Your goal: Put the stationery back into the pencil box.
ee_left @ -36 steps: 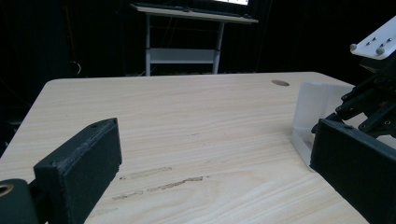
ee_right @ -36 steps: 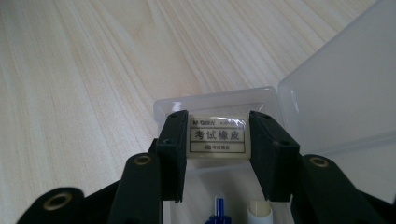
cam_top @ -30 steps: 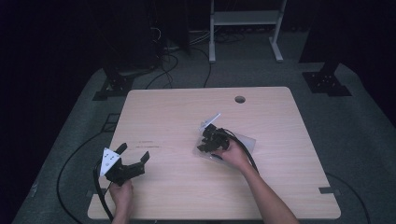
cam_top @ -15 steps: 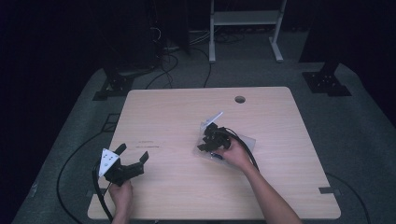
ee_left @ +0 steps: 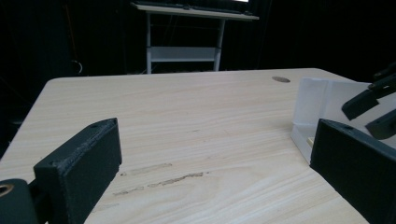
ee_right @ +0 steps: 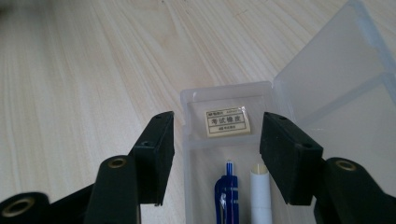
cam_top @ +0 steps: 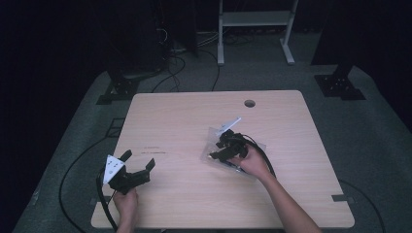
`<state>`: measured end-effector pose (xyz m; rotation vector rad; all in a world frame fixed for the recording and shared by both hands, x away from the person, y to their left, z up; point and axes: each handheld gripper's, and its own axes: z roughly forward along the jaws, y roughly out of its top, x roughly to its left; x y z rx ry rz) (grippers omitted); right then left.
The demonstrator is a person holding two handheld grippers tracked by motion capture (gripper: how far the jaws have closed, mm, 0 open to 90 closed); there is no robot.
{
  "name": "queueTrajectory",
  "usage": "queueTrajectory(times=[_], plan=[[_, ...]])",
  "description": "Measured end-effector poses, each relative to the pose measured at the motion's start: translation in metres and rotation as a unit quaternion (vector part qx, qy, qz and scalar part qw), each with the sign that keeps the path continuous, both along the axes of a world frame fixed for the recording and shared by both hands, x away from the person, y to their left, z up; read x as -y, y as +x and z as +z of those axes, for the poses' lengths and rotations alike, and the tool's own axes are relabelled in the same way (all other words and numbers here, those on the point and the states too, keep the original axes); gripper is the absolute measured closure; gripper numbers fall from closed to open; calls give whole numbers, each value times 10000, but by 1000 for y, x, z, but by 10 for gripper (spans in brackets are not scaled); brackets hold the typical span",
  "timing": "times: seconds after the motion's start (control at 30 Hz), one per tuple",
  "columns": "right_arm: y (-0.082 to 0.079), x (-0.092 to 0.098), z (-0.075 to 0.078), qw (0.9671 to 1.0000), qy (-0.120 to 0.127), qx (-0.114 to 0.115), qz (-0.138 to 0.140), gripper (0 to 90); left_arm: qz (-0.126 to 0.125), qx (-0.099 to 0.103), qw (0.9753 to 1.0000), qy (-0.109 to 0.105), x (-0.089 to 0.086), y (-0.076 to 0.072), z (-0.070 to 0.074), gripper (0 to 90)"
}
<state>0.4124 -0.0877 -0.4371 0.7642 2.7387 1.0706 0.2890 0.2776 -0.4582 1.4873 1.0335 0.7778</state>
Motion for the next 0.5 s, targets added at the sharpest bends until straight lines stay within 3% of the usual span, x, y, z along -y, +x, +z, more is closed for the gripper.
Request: queueTrajectory(times=[0.13,0.37,0.5], plan=[[-6,6,1,10000,29,37,4,425,-7,-21,10000,-23,1,1,-1,11],[-14,17,3,9999,54,66,74,409,-41,10,9998,185,5,-1,0,11],[-18,21,5,9999,50,105,110,401,-35,-21,9999,128,4,-1,0,11]])
